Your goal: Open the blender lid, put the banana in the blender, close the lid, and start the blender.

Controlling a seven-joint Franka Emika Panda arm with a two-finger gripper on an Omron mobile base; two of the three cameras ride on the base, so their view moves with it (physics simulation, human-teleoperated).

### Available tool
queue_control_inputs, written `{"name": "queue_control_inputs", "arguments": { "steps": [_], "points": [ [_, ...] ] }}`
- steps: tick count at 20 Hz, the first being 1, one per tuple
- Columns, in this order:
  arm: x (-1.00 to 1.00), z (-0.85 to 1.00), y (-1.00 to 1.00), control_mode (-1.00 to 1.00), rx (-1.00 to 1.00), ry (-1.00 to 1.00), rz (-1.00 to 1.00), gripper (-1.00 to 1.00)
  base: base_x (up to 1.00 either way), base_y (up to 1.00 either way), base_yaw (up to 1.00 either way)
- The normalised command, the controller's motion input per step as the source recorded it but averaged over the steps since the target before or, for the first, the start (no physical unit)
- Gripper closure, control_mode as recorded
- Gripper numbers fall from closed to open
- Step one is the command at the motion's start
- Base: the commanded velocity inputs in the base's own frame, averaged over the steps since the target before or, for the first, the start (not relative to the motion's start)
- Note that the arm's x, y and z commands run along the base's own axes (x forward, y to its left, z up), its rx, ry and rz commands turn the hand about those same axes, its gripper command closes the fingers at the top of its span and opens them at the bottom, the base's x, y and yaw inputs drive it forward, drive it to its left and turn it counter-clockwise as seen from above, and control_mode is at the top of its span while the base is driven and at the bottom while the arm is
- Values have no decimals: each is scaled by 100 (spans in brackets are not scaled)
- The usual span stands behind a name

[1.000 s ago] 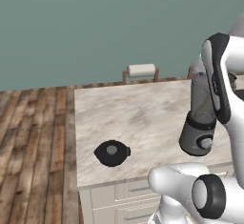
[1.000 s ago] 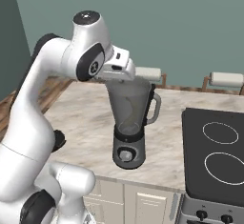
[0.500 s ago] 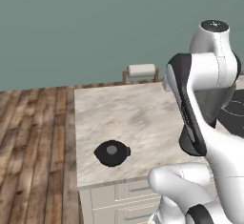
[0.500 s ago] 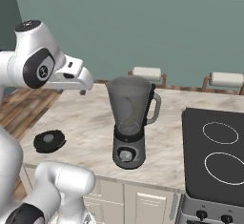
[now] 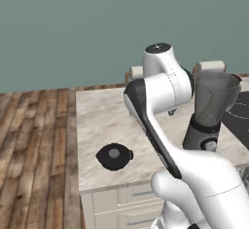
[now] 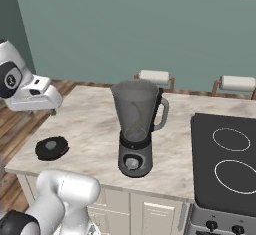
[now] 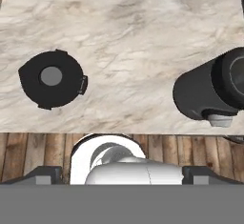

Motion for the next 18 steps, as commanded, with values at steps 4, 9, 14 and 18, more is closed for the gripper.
{"name": "queue_control_inputs", "arguments": {
  "steps": [4, 9, 14, 18],
  "points": [
    [0, -55, 81, -100, -6, 21, 5, -100, 0, 0, 0],
    [5, -55, 62, -100, -5, 18, 3, -100, 0, 0, 0],
    [20, -50, 30, -100, -1, 15, 0, -100, 0, 0, 0],
    [21, -44, 17, -100, 0, 12, 0, -100, 0, 0, 0]
  ]
}}
